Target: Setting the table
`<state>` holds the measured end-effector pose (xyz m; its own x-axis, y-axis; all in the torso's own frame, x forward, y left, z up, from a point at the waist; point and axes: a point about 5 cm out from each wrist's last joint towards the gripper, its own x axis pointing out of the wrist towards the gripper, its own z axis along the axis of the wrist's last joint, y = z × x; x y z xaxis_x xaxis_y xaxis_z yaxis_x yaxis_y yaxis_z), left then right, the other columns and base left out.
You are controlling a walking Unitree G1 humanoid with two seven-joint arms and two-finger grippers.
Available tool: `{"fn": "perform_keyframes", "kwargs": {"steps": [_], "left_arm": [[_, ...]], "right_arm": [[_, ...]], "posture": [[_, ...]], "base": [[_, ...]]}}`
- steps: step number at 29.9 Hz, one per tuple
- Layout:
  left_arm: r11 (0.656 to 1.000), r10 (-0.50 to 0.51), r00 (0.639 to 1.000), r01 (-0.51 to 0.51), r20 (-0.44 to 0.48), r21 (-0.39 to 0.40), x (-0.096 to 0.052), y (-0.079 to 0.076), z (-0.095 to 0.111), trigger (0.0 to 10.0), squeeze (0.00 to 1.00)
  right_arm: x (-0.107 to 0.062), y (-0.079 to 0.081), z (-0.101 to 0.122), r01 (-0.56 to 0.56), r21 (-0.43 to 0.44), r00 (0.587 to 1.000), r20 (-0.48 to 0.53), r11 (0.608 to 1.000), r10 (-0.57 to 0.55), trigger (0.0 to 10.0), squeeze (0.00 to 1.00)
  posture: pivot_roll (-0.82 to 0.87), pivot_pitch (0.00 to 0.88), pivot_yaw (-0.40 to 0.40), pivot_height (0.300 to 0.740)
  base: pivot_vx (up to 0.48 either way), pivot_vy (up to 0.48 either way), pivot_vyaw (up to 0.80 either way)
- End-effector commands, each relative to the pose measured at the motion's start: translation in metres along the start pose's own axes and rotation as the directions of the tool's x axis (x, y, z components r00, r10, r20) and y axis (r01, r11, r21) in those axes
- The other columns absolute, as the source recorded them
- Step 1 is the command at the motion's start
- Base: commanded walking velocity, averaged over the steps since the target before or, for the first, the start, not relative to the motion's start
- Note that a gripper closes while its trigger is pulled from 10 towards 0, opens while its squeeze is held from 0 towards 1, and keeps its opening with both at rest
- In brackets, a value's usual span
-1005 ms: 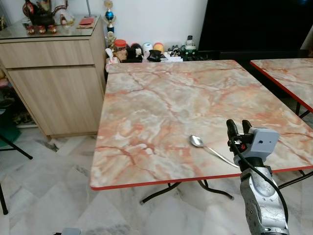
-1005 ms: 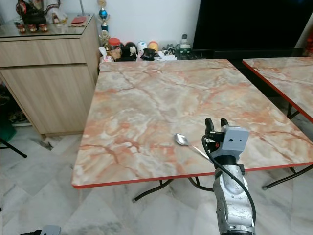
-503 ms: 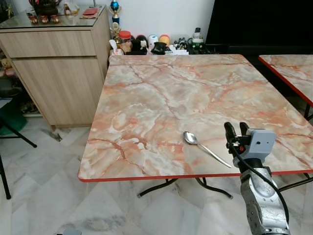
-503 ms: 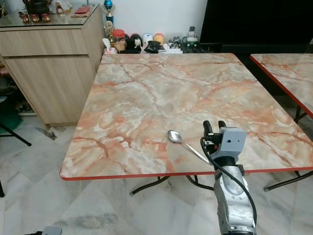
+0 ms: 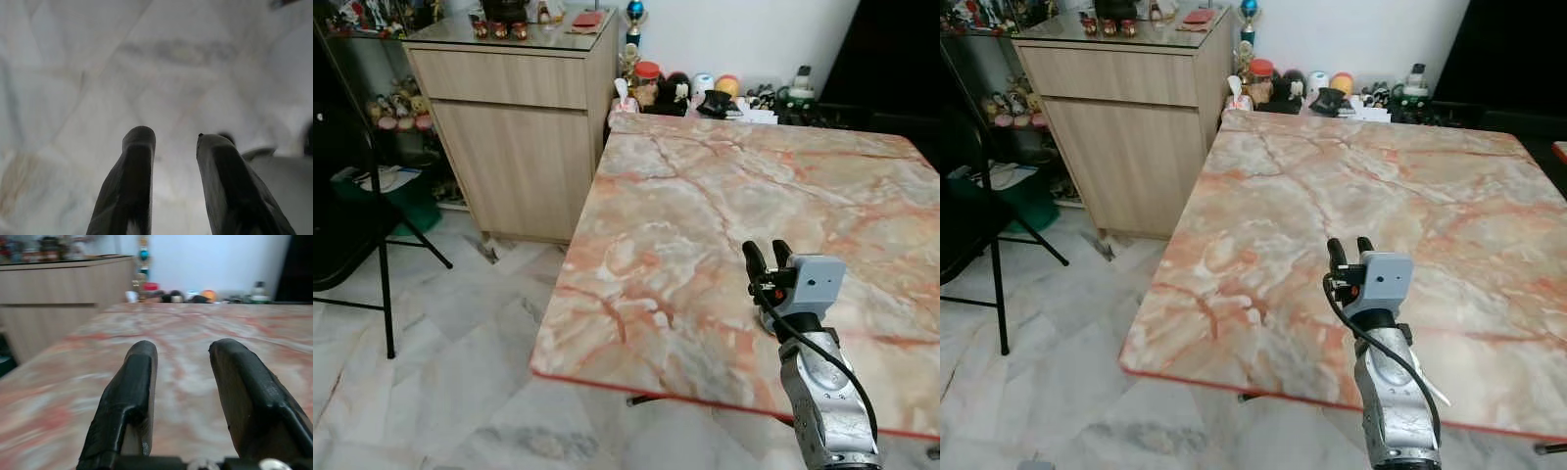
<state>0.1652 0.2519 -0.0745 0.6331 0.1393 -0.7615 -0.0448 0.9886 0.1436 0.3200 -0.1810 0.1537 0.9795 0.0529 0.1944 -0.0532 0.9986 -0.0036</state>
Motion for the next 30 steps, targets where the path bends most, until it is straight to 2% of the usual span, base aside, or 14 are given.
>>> {"fn": "perform_keyframes", "kwargs": {"steps": [1,6,10,11,14,15,18,20,21,22,23,25,28,30], "left_arm": [[1.000,-0.019,1.000,0.019,-0.006,-0.005,0.001,-0.007,0.000,10.0,0.00],[1.000,-0.019,1.000,0.019,-0.007,-0.008,0.001,-0.008,-0.001,10.0,0.00],[1.000,-0.016,1.000,0.016,-0.009,-0.011,0.001,-0.008,-0.002,10.0,0.00],[1.000,-0.018,1.000,0.018,-0.015,-0.006,0.000,-0.008,-0.003,10.0,0.00],[1.000,-0.019,1.000,0.019,-0.018,-0.003,0.000,-0.008,-0.004,10.0,0.00],[1.000,-0.021,1.000,0.021,-0.017,-0.002,0.000,-0.009,-0.004,10.0,0.00],[1.000,-0.025,1.000,0.025,-0.016,-0.001,0.000,-0.010,-0.004,10.0,0.00],[1.000,-0.030,0.999,0.030,-0.015,0.002,0.001,-0.012,-0.003,10.0,0.00],[0.999,-0.032,0.999,0.032,-0.015,0.003,0.001,-0.012,-0.003,10.0,0.00],[0.999,-0.033,0.999,0.033,-0.014,0.003,0.001,-0.013,-0.002,10.0,0.00],[0.999,-0.034,0.999,0.034,-0.013,0.004,0.001,-0.013,-0.002,10.0,0.00],[0.999,-0.036,0.999,0.036,-0.014,0.005,0.001,-0.014,-0.002,10.0,0.00],[0.999,-0.037,0.999,0.037,-0.015,0.004,0.001,-0.013,-0.002,10.0,0.00],[0.999,-0.037,0.999,0.037,-0.016,0.005,0.001,-0.013,-0.002,10.0,0.00]], "right_arm": [[-0.003,-0.012,0.002,0.040,-0.011,0.999,0.002,0.999,-0.040,10.0,0.00],[-0.011,-0.010,0.002,0.027,-0.024,1.000,-0.010,0.999,-0.027,10.0,0.00],[-0.018,-0.012,0.009,0.003,-0.085,1.000,-0.008,0.996,-0.004,10.0,0.00],[-0.028,-0.019,0.014,-0.018,-0.100,1.000,-0.022,0.995,0.015,10.0,0.00],[-0.033,-0.021,0.016,-0.034,-0.112,0.999,-0.035,0.993,0.030,10.0,0.00],[-0.041,-0.027,0.015,-0.082,-0.166,0.994,-0.090,0.983,0.068,10.0,0.00],[-0.052,-0.034,0.014,-0.152,-0.200,0.978,-0.174,0.968,0.117,10.0,0.00],[-0.067,-0.040,0.003,-0.280,-0.222,0.912,-0.364,0.934,0.187,10.0,0.00],[-0.069,-0.041,0.000,-0.300,-0.212,0.897,-0.393,0.930,0.199,10.0,0.84],[-0.072,-0.042,-0.001,-0.322,-0.202,0.882,-0.420,0.925,0.215,10.0,0.84],[-0.075,-0.044,-0.003,-0.342,-0.174,0.860,-0.454,0.923,0.233,10.0,1.00],[-0.079,-0.046,-0.006,-0.372,-0.148,0.834,-0.488,0.917,0.259,10.0,1.00],[-0.087,-0.043,-0.013,-0.469,-0.142,0.774,-0.541,0.872,0.328,10.0,1.00],[-0.087,-0.039,-0.013,-0.484,-0.102,0.770,-0.520,0.869,0.368,10.0,1.00]], "posture": [[0.00,0.087,-0.007,0.740],[0.00,0.089,-0.009,0.740],[-0.01,0.092,-0.009,0.740],[-0.02,0.095,-0.010,0.740],[-0.02,0.095,-0.010,0.740],[-0.02,0.097,-0.012,0.740],[-0.03,0.098,-0.014,0.740],[-0.03,0.098,-0.013,0.740],[-0.04,0.097,-0.013,0.740],[-0.04,0.097,-0.013,0.740],[-0.04,0.097,-0.015,0.740],[-0.04,0.097,-0.015,0.740],[-0.04,0.097,-0.014,0.740],[-0.04,0.098,-0.013,0.740]], "base": [[0.000,0.000,0.00],[0.000,0.000,0.00],[0.000,0.000,0.00],[0.000,0.000,0.00],[0.000,0.000,0.00],[0.000,0.000,0.00],[0.000,0.000,0.00],[0.000,0.000,0.00],[0.000,0.000,0.00],[0.000,0.000,0.00],[0.000,0.000,0.00],[0.000,0.000,0.00],[0.000,0.000,0.00],[0.000,0.000,0.00]]}}
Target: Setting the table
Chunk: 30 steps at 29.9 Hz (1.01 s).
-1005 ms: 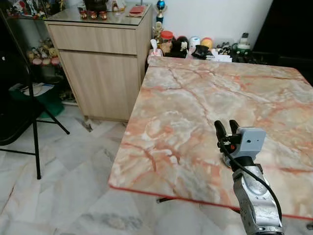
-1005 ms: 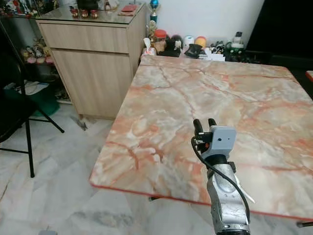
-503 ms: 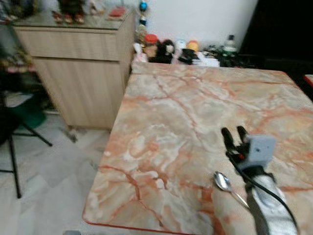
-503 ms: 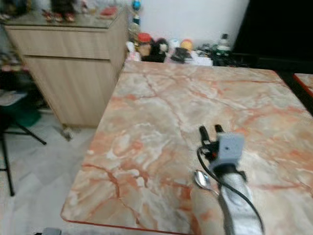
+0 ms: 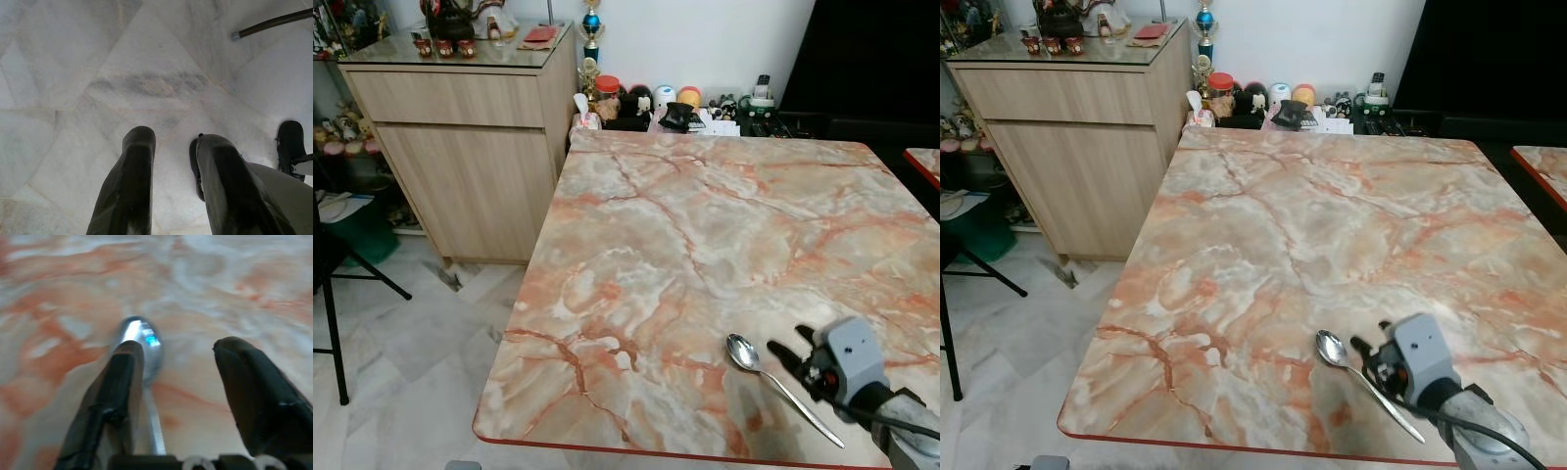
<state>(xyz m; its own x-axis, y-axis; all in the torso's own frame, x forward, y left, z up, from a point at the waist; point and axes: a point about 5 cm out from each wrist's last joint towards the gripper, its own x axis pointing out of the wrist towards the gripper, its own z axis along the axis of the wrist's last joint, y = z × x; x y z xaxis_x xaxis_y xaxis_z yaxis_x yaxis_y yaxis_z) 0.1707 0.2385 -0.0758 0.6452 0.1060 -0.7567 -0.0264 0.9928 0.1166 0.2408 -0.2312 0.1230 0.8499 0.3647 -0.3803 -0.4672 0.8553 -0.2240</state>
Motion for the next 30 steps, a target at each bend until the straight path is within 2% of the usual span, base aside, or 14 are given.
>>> {"fn": "perform_keyframes", "kwargs": {"steps": [1,2,3,4,8,11,13,17,23,27,30], "left_arm": [[1.000,-0.004,1.000,0.004,-0.030,0.008,-0.001,0.000,-0.006,10.0,0.00],[1.000,-0.004,1.000,0.004,-0.030,0.007,-0.001,0.001,-0.006,10.0,0.00],[1.000,-0.003,1.000,0.003,-0.030,0.007,-0.001,0.001,-0.006,10.0,0.00],[1.000,-0.003,1.000,0.003,-0.030,0.006,-0.001,0.001,-0.006,10.0,0.00],[1.000,-0.005,0.999,0.006,-0.033,0.008,-0.002,0.001,-0.007,10.0,0.00],[1.000,-0.008,0.999,0.009,-0.036,0.011,-0.002,0.002,-0.007,10.0,0.00],[1.000,-0.008,0.999,0.009,-0.037,0.013,-0.002,0.002,-0.007,10.0,0.00],[1.000,-0.005,0.999,0.005,-0.042,0.016,-0.003,0.004,-0.009,10.0,0.00],[0.999,-0.013,0.998,0.016,-0.059,0.045,-0.005,0.007,-0.014,10.0,0.00],[0.998,-0.012,0.998,0.015,-0.058,0.055,-0.005,0.009,-0.013,10.0,0.00],[0.998,-0.013,0.998,0.017,-0.054,0.063,-0.004,0.010,-0.010,10.0,0.00]], "right_arm": [[0.002,0.008,0.005,-0.058,0.040,0.997,0.055,0.998,0.055,10.0,1.00],[0.003,0.010,0.007,-0.073,0.053,0.995,0.073,0.996,0.069,10.0,0.93],[0.003,0.011,0.008,-0.086,0.060,0.994,0.075,0.994,0.082,10.0,0.93],[0.004,0.012,0.007,-0.099,0.070,0.993,0.072,0.993,0.094,10.0,0.00],[0.008,0.013,-0.003,-0.123,0.088,0.992,0.033,0.988,0.121,10.0,0.00],[0.010,0.008,-0.018,-0.088,0.108,0.996,0.024,0.990,0.086,10.0,0.00],[0.009,0.008,-0.017,-0.099,0.135,0.995,0.047,0.986,0.093,10.0,0.00],[0.008,0.011,-0.017,-0.119,0.130,0.992,0.047,0.984,0.114,10.0,0.00],[0.003,0.010,-0.029,-0.133,0.127,0.991,0.033,0.983,0.130,10.0,0.00],[0.005,0.007,-0.035,-0.115,0.121,0.993,0.016,0.986,0.113,10.0,0.00],[0.003,0.005,-0.035,-0.114,0.124,0.993,0.021,0.986,0.112,10.0,0.00]], "posture": [[-0.04,0.098,-0.013,0.740],[-0.04,0.098,-0.013,0.740],[-0.04,0.098,-0.013,0.740],[-0.03,0.100,-0.011,0.740],[-0.03,0.103,-0.008,0.740],[-0.03,0.110,-0.002,0.740],[-0.03,0.108,0.000,0.740],[-0.03,0.092,0.006,0.740],[-0.03,0.010,0.030,0.740],[-0.03,0.009,0.032,0.740],[-0.04,0.047,0.035,0.740]], "base": [[0.000,0.000,0.00],[0.000,0.000,0.00],[0.000,0.000,0.00],[0.000,0.000,0.00],[0.000,0.000,0.00],[0.000,0.000,0.00],[0.000,0.000,0.00],[0.000,0.000,0.00],[0.000,0.000,0.00],[0.000,0.000,0.00],[0.000,0.000,0.00]]}}
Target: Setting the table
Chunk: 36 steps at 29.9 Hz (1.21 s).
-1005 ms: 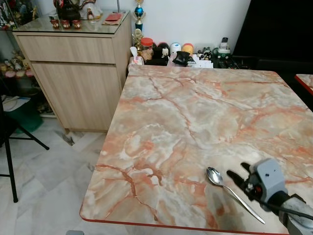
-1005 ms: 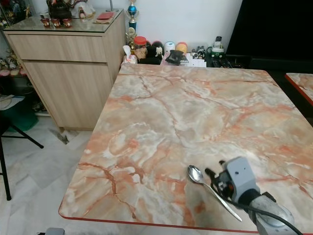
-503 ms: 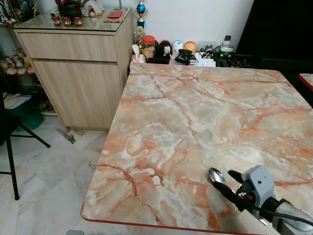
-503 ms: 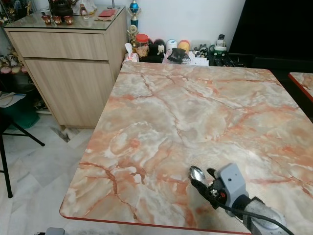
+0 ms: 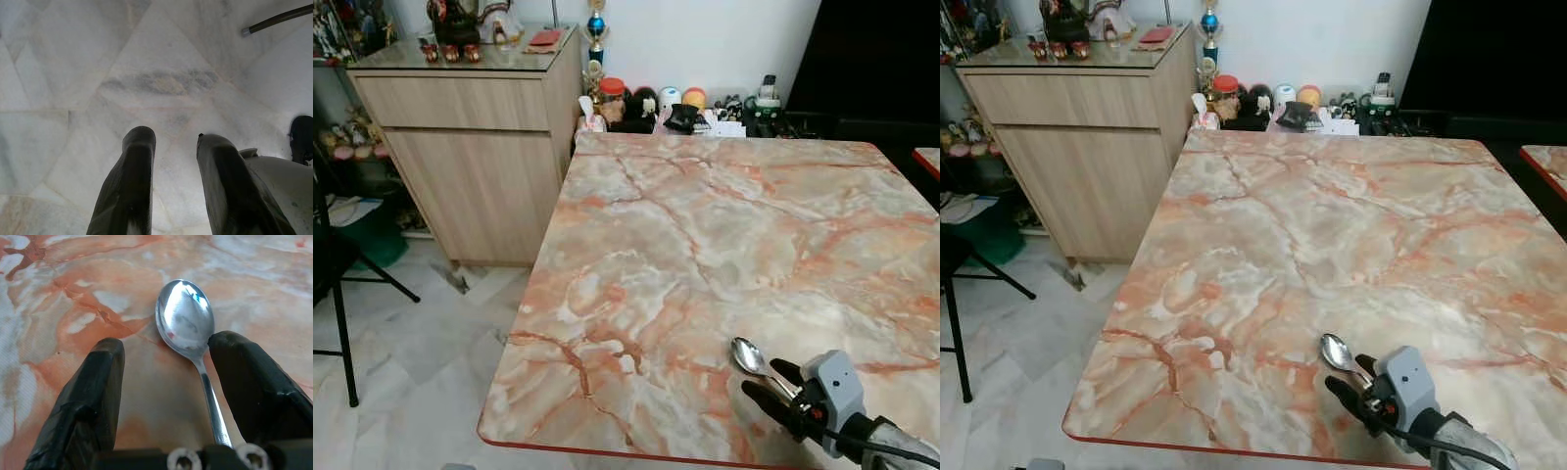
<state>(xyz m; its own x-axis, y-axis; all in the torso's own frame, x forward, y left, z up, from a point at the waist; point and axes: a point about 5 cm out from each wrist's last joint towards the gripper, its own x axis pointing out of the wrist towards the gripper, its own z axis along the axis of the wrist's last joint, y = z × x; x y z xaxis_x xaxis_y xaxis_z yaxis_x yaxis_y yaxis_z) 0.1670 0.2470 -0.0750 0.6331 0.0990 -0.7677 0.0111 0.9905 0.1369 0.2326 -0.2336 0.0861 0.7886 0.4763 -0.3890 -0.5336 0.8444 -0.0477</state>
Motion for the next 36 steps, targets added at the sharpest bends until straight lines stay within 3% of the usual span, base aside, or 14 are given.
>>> {"fn": "perform_keyframes", "kwargs": {"steps": [1,7,18,28,31,33,36], "left_arm": [[1.000,-0.005,0.999,0.006,-0.038,0.021,-0.001,0.001,-0.007,10.0,0.00],[0.998,-0.026,0.998,0.029,-0.051,0.058,-0.002,-0.003,-0.009,10.0,0.00],[0.999,-0.018,0.999,0.019,-0.042,0.033,-0.001,-0.004,-0.009,10.0,0.00],[1.000,0.006,0.999,-0.005,-0.036,0.025,-0.002,0.000,-0.008,10.0,0.00],[1.000,0.021,0.999,-0.021,-0.034,0.000,-0.002,0.003,-0.007,10.0,0.00],[0.999,0.034,0.999,-0.035,-0.031,-0.015,-0.002,0.005,-0.008,10.0,0.00],[1.000,0.021,0.999,-0.021,-0.033,0.012,-0.003,0.006,-0.007,10.0,0.00]], "right_arm": [[-0.006,-0.005,-0.001,0.018,-0.011,1.000,0.001,1.000,-0.018,10.0,0.00],[-0.009,-0.003,-0.004,0.001,-0.003,1.000,0.006,1.000,-0.001,10.0,0.00],[-0.009,-0.018,-0.002,0.032,0.000,0.999,0.010,0.999,-0.032,10.0,0.00],[-0.011,-0.018,-0.011,0.028,0.019,0.999,-0.017,0.999,-0.028,10.0,0.00],[-0.011,-0.017,-0.015,0.022,0.024,1.000,-0.022,0.999,-0.022,10.0,0.00],[-0.011,-0.015,-0.019,0.022,0.028,0.999,-0.030,0.999,-0.021,10.0,0.00],[-0.012,-0.018,-0.019,0.034,0.025,0.999,-0.041,0.999,-0.033,10.0,0.00]], "posture": [[-0.04,0.055,0.037,0.740],[-0.03,0.071,0.029,0.740],[-0.03,0.106,0.022,0.740],[-0.03,0.118,0.022,0.740],[-0.03,0.098,0.023,0.740],[-0.02,0.031,0.034,0.740],[-0.02,0.027,0.038,0.740]], "base": [[0.000,0.000,0.00],[0.000,0.000,0.00],[0.000,0.000,0.00],[0.000,0.000,0.00],[0.000,0.000,0.00],[0.000,0.000,0.00],[0.000,0.000,0.00]]}}
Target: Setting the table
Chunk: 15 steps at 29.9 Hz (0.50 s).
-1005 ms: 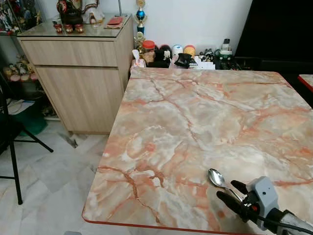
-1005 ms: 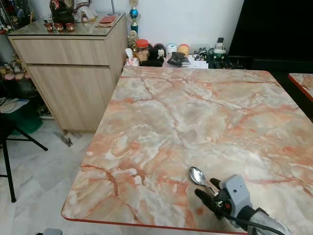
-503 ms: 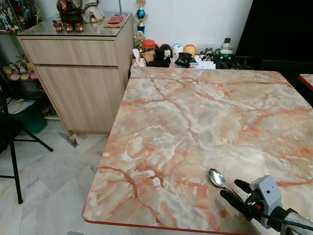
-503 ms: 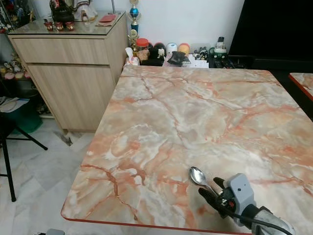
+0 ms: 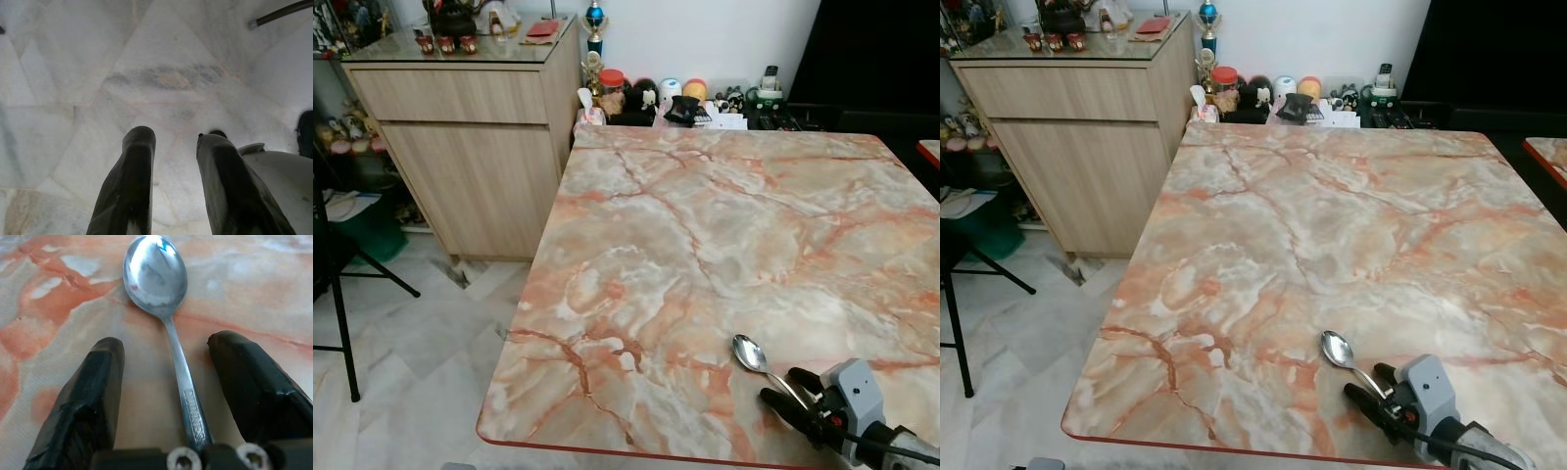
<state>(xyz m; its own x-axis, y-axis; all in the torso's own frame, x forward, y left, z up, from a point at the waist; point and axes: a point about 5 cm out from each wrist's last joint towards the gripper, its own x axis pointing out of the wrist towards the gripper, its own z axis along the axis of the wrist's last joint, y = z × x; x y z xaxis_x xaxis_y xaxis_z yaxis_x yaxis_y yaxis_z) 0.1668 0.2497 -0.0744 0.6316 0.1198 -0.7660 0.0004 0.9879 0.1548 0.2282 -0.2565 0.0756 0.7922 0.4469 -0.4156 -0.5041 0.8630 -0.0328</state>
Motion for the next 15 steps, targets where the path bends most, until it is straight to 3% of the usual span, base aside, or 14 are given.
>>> {"fn": "perform_keyframes", "kwargs": {"steps": [1,5,8,15], "left_arm": [[1.000,0.001,1.000,0.000,-0.026,0.011,-0.002,0.005,-0.005,10.0,0.00],[1.000,0.013,1.000,-0.013,-0.001,0.011,0.000,0.010,0.004,10.0,0.00],[1.000,0.012,1.000,-0.012,0.001,0.008,0.000,0.008,0.004,10.0,0.00],[1.000,0.000,1.000,0.000,-0.011,0.004,-0.001,0.002,-0.002,10.0,0.00]], "right_arm": [[-0.002,-0.004,0.000,0.014,-0.002,1.000,-0.010,1.000,-0.014,10.0,0.00],[0.001,0.000,-0.001,-0.004,-0.005,1.000,-0.004,1.000,0.004,10.0,0.00],[0.001,0.001,-0.007,-0.008,-0.010,1.000,-0.013,1.000,0.008,10.0,0.00],[0.004,-0.003,0.005,-0.019,-0.034,1.000,0.022,0.999,0.019,10.0,0.00]], "posture": [[-0.02,0.027,0.038,0.740],[-0.03,0.056,0.033,0.740],[-0.03,0.059,0.033,0.740],[-0.02,0.089,0.022,0.740]], "base": [[0.000,0.000,0.00],[0.000,0.000,0.00],[0.000,0.000,0.00],[0.000,0.000,0.00]]}}
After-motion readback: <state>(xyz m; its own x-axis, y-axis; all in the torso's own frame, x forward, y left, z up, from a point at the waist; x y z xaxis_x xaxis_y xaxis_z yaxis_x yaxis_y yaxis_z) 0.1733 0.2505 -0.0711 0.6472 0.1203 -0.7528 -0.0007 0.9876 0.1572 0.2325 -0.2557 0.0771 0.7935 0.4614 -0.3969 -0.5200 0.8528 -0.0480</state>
